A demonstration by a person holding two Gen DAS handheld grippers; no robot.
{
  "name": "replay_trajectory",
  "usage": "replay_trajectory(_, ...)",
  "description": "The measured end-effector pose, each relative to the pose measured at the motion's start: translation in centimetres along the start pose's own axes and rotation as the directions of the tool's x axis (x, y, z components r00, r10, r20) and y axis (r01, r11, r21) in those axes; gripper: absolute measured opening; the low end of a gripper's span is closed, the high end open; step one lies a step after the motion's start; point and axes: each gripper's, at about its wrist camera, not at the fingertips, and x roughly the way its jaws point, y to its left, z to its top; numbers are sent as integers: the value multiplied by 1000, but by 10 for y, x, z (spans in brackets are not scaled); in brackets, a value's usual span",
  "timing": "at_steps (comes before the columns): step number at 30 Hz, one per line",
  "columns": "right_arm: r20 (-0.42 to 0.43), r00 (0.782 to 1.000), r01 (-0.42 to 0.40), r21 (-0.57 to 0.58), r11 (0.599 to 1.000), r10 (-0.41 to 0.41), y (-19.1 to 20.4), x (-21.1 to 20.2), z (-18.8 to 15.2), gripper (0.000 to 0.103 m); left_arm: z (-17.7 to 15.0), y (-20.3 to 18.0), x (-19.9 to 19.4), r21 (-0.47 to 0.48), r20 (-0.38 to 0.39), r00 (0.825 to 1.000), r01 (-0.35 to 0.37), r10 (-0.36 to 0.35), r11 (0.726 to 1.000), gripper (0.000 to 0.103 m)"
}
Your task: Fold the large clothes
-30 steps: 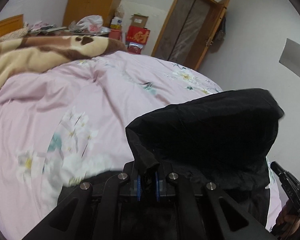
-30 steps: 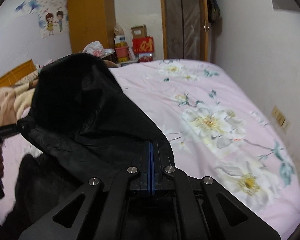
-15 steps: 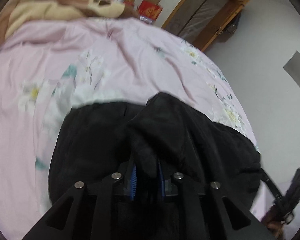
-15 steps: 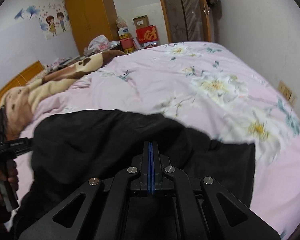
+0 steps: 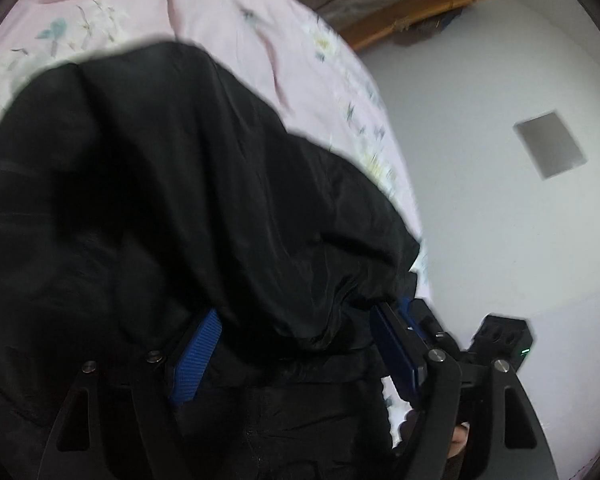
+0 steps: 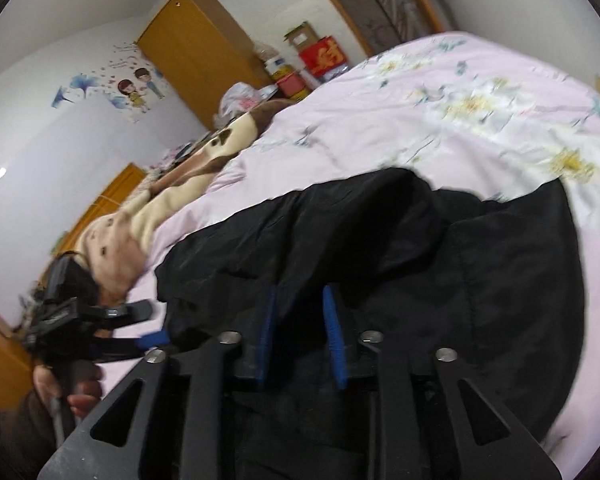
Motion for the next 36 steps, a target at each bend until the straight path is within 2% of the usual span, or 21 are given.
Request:
replay_trajectory(1,-18,999,-34,2,999,34,0,4,0,44,-2,-4,3,6,1,1000,-13,13,1000,76)
replay_trajectory(3,-33,998,-45,-2,999,45,2,7,-2,46,-3,-11,12,21,-8,1000,11,-11,1000,76)
replay_trajectory(7,-39,999,-38,-11,999,38,3,11,-2,46,-4,-9,21,-66,1,1000,-12,12,998,74)
replay_trajectory(8,-36,999,-34,-9,999,33,2,11,-2,46,-5,-9,20,-86,17,1000,-2,4,996,66)
replay_trajectory(9,-32,999,-26,-10,1000,26,1,9,-3,46,-4,-11,19,-83,30,1000,-7,9,997,46)
replay_trajectory(10,-29,999,-21,-11,1000,21,0,8,-2,46,-4,-14,16,-66,43,999,-29,32,997,34)
replay_trajectory(12,-29,1000,5,-15,1000,-5,-2,5,-3,46,-6,-24,6,-14,73,996,-49,50,999,19)
replay_trajectory(15,-23,999,38,-54,998,-39,1,2,-7,46,-6,-41,-17,30,131,991,-20,16,999,16)
replay_trajectory(19,-60,998,20,-75,997,-24,8,11,-8,46,-7,-62,-59,63,202,976,69,-81,996,15)
replay_trajectory(22,-81,990,105,-94,990,-112,11,31,0,46,-21,-69,-78,112,189,977,75,-96,991,15)
replay_trajectory(26,-37,987,155,-52,987,-157,0,40,19,46,-47,-56,-71,160,98,995,7,-23,987,15)
replay_trajectory(27,-22,987,159,-43,986,-160,-3,38,20,46,-55,-52,-63,180,88,996,-38,22,983,15)
replay_trajectory(29,13,976,217,-17,976,-217,-9,29,25,46,-66,-42,-49,187,53,997,-71,62,980,15)
replay_trajectory(30,22,971,238,-1,971,-238,-13,25,25,46,-72,-37,-40,185,35,997,-76,71,980,15)
replay_trajectory(34,39,952,300,80,951,-304,-30,-2,24,46,-89,-19,-16,230,49,988,-156,149,961,15)
replay_trajectory(36,70,928,362,54,931,-365,-24,-17,23,46,-95,-14,-3,261,61,979,-202,192,944,15)
